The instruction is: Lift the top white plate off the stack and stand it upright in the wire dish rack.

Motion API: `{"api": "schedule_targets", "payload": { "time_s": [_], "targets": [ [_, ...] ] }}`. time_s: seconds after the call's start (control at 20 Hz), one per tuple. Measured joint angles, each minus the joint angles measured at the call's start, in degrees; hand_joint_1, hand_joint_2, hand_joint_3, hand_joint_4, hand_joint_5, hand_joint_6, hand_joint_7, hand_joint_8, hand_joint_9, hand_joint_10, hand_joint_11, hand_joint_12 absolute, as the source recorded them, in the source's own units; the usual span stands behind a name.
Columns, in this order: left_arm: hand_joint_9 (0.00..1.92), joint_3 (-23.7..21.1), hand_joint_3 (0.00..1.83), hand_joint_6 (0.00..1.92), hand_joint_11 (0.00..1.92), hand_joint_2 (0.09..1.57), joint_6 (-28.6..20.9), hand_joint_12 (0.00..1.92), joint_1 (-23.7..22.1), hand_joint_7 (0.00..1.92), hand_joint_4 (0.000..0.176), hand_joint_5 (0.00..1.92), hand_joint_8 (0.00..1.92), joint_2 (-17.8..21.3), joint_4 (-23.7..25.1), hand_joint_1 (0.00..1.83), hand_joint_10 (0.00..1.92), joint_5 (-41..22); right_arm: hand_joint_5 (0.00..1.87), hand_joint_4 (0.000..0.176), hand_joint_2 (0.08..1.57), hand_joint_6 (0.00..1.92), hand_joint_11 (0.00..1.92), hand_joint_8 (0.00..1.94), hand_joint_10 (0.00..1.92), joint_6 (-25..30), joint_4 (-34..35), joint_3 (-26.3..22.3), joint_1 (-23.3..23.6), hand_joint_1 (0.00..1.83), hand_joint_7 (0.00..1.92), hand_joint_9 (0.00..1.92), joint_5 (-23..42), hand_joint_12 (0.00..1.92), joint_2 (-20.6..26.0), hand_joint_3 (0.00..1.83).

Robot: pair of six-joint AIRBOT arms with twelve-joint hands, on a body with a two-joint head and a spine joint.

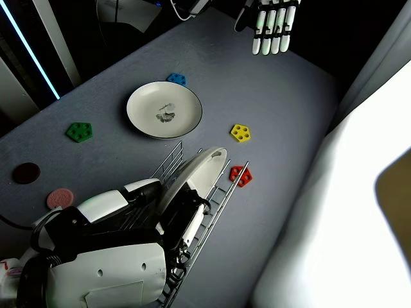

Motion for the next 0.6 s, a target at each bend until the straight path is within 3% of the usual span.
{"api": "schedule_targets", "payload": {
  "time_s": [0.1, 0.15, 0.2, 0.25, 0.6],
  "targets": [
    [0.12, 0.0, 0.0, 0.0, 0.11, 0.95, 0.0, 0.01, 0.0, 0.11, 0.0, 0.07, 0.0, 0.0, -0.1, 0.06, 0.0, -0.1, 1.0, 0.0, 1.1, 0.93, 1.08, 0.0, 0.0, 0.0, 0.6, 0.3, -0.3, 1.17, 1.01, 1.07, 0.0, 0.17, -0.1, 0.0],
    [0.11, 0.0, 0.0, 0.0, 0.11, 0.95, 0.0, 0.0, 0.0, 0.11, 0.0, 0.07, 0.0, 0.0, 0.0, 0.09, 0.0, -0.2, 0.88, 0.0, 1.04, 0.36, 1.06, 0.01, 0.01, 0.0, 0.7, 0.5, -0.4, 1.23, 0.94, 1.01, 0.1, 0.13, -0.2, 0.0],
    [0.11, 0.0, 0.0, 0.0, 0.12, 0.94, 0.0, 0.01, 0.0, 0.11, 0.0, 0.08, 0.0, 0.0, 0.0, 0.11, 0.0, -0.2, 0.87, 0.0, 0.99, 0.12, 1.05, 0.0, 0.01, 0.0, 0.5, 0.7, -0.4, 1.23, 0.91, 0.99, -0.1, 0.1, -0.2, 0.0],
    [0.11, 0.1, 0.0, 0.0, 0.12, 0.94, 0.0, 0.01, 0.0, 0.11, 0.0, 0.08, 0.0, 0.0, 0.0, 0.11, 0.0, -0.3, 0.87, 0.0, 0.99, 0.03, 1.05, 0.0, 0.0, 0.0, 0.5, 0.7, -0.4, 1.22, 0.91, 0.98, -0.2, 0.09, -0.2, 0.0],
    [0.12, 1.3, 0.0, 0.0, 0.11, 0.94, 0.1, 0.01, 0.0, 0.13, 0.0, 0.08, 0.0, 0.0, 0.1, 0.1, 0.0, -0.5, 0.89, 0.0, 0.98, 0.01, 1.04, 0.01, 0.0, 0.5, 2.0, 0.8, -0.4, 1.21, 0.92, 0.97, 1.3, 0.06, -0.3, 0.0]
  ]
}}
